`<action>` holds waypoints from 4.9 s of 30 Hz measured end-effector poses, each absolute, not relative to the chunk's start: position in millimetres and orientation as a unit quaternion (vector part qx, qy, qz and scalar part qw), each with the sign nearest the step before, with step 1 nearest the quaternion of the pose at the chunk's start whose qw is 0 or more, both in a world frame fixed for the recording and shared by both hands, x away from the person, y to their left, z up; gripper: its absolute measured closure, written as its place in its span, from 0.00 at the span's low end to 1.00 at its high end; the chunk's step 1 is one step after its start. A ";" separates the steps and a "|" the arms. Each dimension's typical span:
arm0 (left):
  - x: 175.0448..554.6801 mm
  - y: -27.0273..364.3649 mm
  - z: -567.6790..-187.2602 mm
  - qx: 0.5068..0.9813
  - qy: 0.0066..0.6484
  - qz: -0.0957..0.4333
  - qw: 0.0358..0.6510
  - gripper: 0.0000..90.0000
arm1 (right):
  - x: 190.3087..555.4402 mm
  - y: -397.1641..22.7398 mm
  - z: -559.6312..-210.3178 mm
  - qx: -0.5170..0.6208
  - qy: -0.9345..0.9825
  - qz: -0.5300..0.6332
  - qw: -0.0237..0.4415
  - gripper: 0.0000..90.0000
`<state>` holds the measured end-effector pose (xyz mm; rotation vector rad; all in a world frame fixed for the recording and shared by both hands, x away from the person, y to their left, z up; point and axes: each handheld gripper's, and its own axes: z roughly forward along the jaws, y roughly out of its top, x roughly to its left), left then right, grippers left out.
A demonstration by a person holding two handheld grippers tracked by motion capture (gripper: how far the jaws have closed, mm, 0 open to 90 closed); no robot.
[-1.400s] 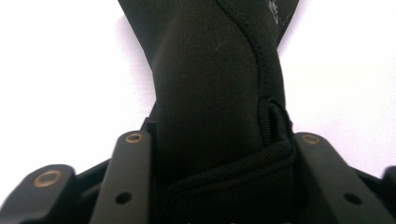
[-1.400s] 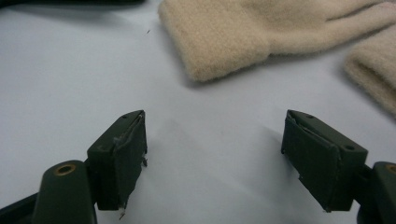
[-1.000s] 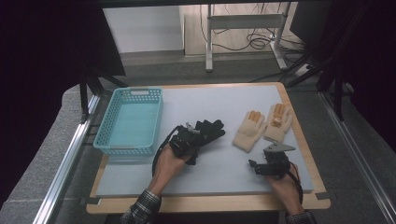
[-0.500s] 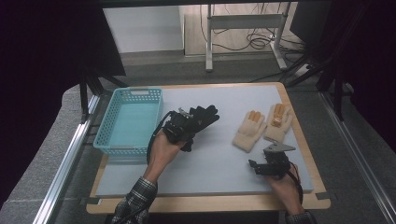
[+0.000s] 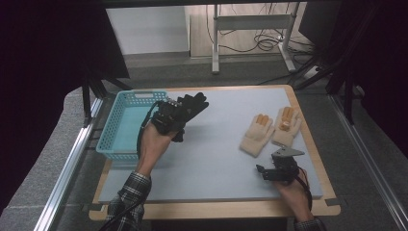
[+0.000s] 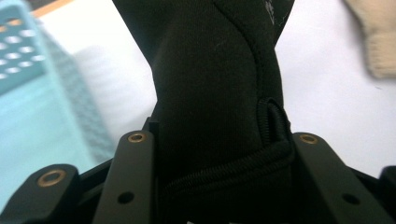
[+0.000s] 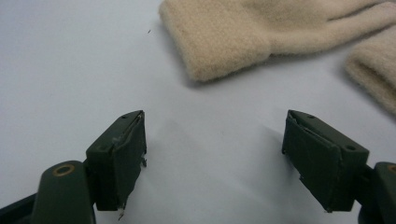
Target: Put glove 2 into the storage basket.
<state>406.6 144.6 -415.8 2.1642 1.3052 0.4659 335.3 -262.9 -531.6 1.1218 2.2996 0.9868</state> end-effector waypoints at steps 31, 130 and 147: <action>427.1 266.4 -428.9 0.742 0.598 0.208 0.220 0.66 | 335.3 -262.8 -531.6 0.401 0.822 0.353 0.198 0.24; 355.8 148.6 -443.2 0.828 0.402 0.153 0.358 0.01 | 335.3 -262.5 -531.7 0.400 0.822 0.352 0.199 0.24; 320.6 113.8 -503.8 0.840 0.377 0.136 0.366 0.01 | 335.2 -262.0 -531.9 0.403 0.821 0.349 0.204 0.22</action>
